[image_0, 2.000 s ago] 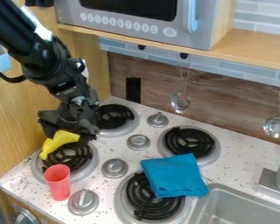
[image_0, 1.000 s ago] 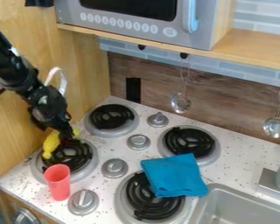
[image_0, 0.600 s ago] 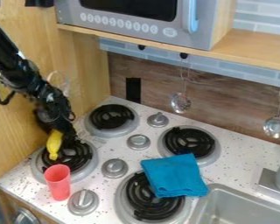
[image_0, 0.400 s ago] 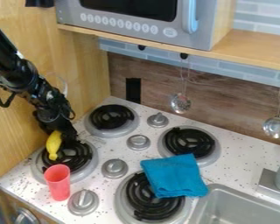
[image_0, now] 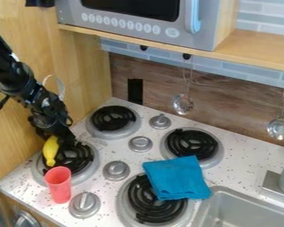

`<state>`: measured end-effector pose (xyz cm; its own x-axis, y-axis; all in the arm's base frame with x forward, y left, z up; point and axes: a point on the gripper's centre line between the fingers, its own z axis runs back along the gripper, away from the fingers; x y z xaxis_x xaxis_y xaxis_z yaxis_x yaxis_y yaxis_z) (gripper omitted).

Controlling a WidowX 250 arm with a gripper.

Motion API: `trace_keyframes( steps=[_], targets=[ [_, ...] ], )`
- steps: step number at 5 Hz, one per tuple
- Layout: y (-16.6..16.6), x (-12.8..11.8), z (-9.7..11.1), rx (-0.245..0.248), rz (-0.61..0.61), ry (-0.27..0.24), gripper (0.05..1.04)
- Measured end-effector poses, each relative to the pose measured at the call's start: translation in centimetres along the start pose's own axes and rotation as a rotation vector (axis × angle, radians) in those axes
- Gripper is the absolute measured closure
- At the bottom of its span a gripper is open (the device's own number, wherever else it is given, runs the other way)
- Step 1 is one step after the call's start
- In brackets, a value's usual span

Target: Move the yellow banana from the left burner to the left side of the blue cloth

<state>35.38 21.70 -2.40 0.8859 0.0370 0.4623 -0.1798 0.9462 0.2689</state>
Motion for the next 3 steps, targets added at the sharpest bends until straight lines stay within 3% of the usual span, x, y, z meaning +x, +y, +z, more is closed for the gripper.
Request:
trace_keyframes(
  steps=[2,3],
  targets=[
    [0.3,1.7,3.8,-0.010,-0.001,-0.073,0.462],
    [0.0,2.3,4.8,-0.026,0.010,-0.080,0.462]
  ],
)
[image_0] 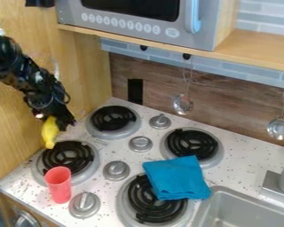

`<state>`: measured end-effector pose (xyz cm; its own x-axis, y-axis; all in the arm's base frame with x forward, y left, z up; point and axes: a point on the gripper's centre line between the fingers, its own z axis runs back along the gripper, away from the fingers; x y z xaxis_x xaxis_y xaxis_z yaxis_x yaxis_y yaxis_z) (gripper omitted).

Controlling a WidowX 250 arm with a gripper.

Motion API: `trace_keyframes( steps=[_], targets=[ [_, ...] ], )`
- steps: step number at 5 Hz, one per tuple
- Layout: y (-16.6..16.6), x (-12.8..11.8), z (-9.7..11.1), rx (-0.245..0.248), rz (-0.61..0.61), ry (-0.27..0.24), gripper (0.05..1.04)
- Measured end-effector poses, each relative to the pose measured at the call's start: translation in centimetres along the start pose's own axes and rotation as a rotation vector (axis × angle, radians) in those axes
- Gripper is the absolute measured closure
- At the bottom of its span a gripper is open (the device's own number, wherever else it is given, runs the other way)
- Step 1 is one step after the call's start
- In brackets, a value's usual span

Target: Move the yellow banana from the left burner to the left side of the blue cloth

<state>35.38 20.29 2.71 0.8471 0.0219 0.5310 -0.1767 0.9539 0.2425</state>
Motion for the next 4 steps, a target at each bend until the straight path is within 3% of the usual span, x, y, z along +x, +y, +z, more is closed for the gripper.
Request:
trace_keyframes(
  steps=[2,4],
  targets=[
    [-5.8,1.7,0.9,-0.100,-0.083,0.004,0.462],
    [-10.6,3.1,1.1,-0.147,-0.143,-0.006,0.462]
  ],
)
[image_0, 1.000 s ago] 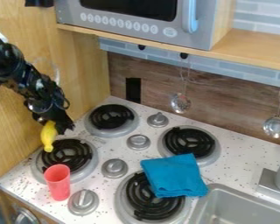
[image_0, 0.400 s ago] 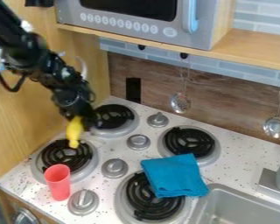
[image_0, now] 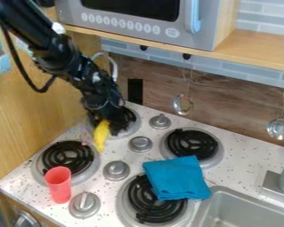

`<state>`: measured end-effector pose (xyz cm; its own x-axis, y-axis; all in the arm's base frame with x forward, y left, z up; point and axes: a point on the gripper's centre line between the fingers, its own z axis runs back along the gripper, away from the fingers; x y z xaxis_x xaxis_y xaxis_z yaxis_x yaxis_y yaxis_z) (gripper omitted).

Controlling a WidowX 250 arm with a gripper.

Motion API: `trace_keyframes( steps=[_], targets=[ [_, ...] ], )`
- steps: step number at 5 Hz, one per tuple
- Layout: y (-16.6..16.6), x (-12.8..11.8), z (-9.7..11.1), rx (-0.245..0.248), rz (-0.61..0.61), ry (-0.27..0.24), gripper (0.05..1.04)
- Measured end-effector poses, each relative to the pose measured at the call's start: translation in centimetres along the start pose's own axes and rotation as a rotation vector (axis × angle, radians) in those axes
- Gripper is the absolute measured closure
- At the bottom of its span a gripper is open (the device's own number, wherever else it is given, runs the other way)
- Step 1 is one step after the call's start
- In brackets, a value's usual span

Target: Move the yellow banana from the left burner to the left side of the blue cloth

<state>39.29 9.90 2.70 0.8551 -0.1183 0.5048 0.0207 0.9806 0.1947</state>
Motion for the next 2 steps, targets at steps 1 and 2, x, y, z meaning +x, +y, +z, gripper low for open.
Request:
trace_keyframes(
  steps=[1,2],
  targets=[
    [-1.6,0.1,-1.2,-0.011,-0.013,0.019,0.462],
    [-3.3,-0.2,-3.0,-0.014,-0.016,0.055,0.462]
  ],
)
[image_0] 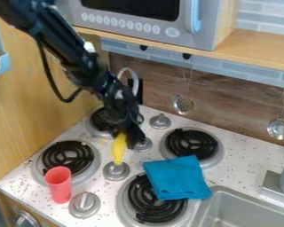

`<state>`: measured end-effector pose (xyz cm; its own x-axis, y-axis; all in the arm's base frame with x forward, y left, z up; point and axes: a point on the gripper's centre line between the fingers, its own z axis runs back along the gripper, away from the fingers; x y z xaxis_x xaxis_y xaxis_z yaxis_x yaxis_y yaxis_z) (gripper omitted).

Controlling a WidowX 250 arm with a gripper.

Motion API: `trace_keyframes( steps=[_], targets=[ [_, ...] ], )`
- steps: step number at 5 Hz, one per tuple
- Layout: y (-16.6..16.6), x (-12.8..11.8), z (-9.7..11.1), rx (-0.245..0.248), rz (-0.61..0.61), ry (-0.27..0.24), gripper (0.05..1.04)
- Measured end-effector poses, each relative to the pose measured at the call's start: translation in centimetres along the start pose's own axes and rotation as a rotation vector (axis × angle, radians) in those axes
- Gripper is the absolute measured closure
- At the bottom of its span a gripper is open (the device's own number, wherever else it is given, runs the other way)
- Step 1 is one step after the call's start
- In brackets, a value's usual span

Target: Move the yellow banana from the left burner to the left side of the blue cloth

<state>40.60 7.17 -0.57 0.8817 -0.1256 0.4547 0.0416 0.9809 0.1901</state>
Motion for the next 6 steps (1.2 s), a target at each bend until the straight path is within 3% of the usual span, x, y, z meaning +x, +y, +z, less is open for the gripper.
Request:
trace_keyframes(
  steps=[2,3,4,5,6],
  targets=[
    [-1.9,-0.4,-2.1,-0.020,0.033,0.033,0.462],
    [-2.5,-0.2,-2.2,-0.006,0.037,0.023,0.415],
    [-2.4,-0.4,-2.3,0.006,0.034,0.027,0.128],
    [-1.2,-0.5,0.1,0.061,0.032,0.016,0.077],
    [0.4,0.1,4.4,0.052,-0.018,-0.016,0.081]
  ],
)
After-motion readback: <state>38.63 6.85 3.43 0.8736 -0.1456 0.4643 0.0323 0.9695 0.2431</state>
